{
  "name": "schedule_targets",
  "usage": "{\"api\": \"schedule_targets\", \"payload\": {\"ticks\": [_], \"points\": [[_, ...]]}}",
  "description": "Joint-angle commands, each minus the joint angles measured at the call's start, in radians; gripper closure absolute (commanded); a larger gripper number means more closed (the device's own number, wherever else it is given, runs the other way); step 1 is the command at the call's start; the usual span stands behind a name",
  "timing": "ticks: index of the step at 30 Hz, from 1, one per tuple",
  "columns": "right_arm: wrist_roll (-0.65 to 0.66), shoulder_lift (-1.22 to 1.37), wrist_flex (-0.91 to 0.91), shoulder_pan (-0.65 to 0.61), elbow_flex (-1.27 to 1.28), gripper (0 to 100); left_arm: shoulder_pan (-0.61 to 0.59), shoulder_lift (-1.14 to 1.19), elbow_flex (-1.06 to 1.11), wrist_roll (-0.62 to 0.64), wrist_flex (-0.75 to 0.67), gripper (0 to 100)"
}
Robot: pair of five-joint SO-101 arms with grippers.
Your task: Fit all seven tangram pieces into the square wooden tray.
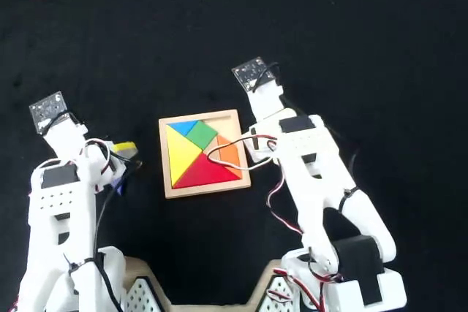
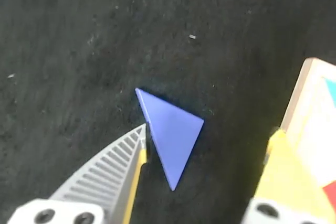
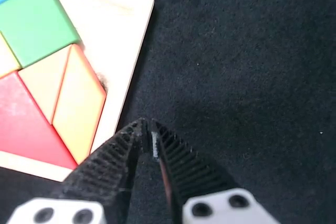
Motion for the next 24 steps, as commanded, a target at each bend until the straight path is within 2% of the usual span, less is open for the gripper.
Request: {"api": "schedule_targets", "payload": {"ticks": [1,10,18,24], "points": [[0.009,0.002,-0.011,0.023,-0.024,98.8,-0.002,0.012,-0.010,0.012,-0.041,67],[0.009,0.004,-0.011,0.023,-0.024,98.8,0.004,0.405,-0.191,0.074,-0.040,69],[0.009,0.002,-0.011,0.023,-0.024,98.8,0.001,0.442,-0.206,0.083,-0.048,69],[0.009,0.002,-0.011,0.023,-0.024,98.8,0.002,0.442,-0.206,0.175,-0.049,69]]}}
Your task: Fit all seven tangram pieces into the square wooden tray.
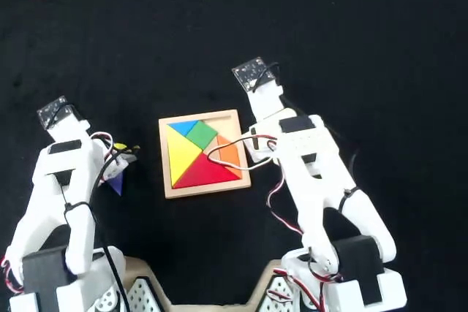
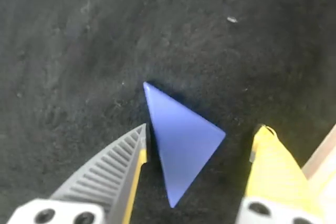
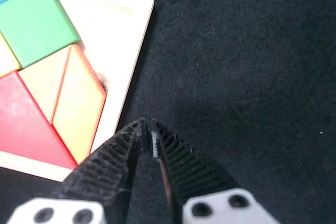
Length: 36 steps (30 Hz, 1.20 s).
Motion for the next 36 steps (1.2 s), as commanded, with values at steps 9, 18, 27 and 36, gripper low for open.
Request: {"api": "schedule_targets", "payload": {"ticks": [9,18,27,36], "points": [[0.009,0.002,-0.011,0.023,-0.024,98.8,0.004,-0.003,-0.025,0.097,-0.044,77],[0.009,0.002,-0.011,0.023,-0.024,98.8,0.024,-0.002,-0.028,0.104,-0.037,77],[0.009,0.004,-0.011,0.023,-0.022,98.8,0.038,0.009,-0.031,0.104,-0.038,76],[0.009,0.004,-0.011,0.023,-0.022,98.8,0.035,0.290,-0.268,0.104,0.150,74]]}}
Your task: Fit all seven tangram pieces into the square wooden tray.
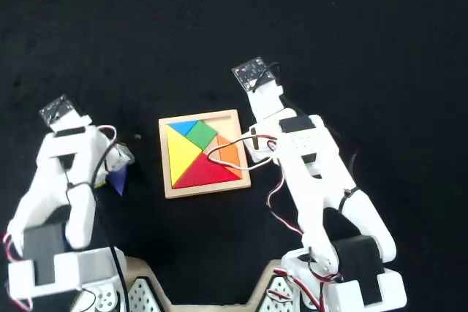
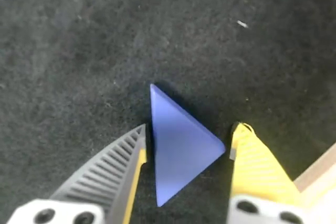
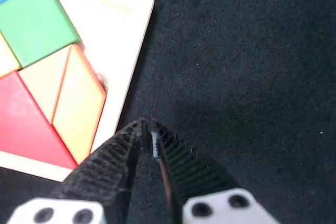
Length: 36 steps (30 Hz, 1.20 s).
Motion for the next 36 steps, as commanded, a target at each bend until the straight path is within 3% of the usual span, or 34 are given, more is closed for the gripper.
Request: {"api": "schedule_targets", "payload": {"ticks": [1,6,12,23,30,36], "points": [[0.009,0.004,-0.011,0.023,-0.022,98.8,0.004,0.103,-0.124,0.012,0.064,74],[0.009,0.004,-0.011,0.023,-0.022,98.8,0.002,0.084,-0.110,0.041,0.061,74],[0.009,0.002,-0.011,0.023,-0.022,98.8,0.005,0.080,-0.104,0.032,0.064,82],[0.009,0.002,-0.011,0.023,-0.022,98.8,0.013,0.078,-0.110,0.031,0.063,82],[0.009,0.008,-0.014,0.023,-0.022,98.8,0.005,0.077,-0.168,-0.092,0.069,67],[0.009,0.008,-0.015,0.023,-0.022,98.8,0.025,0.077,-0.176,-0.201,0.106,67]]}}
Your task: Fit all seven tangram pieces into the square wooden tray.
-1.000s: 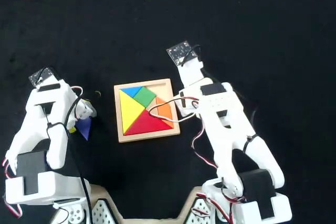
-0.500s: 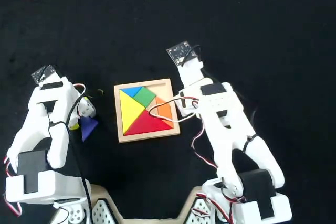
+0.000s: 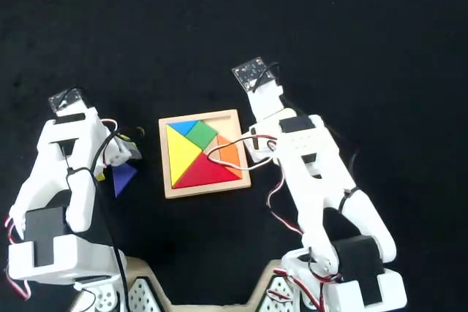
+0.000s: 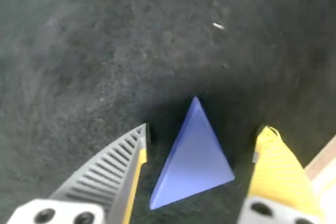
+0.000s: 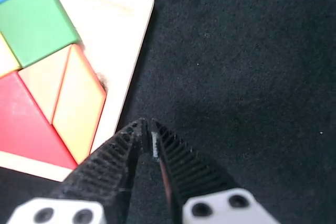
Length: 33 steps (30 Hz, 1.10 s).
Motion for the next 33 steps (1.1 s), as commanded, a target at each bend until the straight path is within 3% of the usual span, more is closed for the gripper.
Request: {"api": "schedule_targets", "payload": {"ticks": [1,5,14,18,33], "points": [[0.009,0.008,-0.015,0.023,-0.022,98.8,0.033,-0.020,-0.053,-0.075,0.034,67],[0.009,0.008,-0.015,0.023,-0.022,98.8,0.082,-0.074,-0.041,-0.190,0.040,67],[0.009,0.008,-0.014,0.023,-0.022,98.8,0.079,-0.061,-0.001,-0.213,0.031,67],[0.009,0.008,-0.012,0.023,-0.022,98.8,0.074,0.026,-0.041,-0.285,0.038,73],[0.009,0.008,-0.012,0.023,-0.022,98.8,0.068,0.114,-0.134,-0.250,0.080,74]]}}
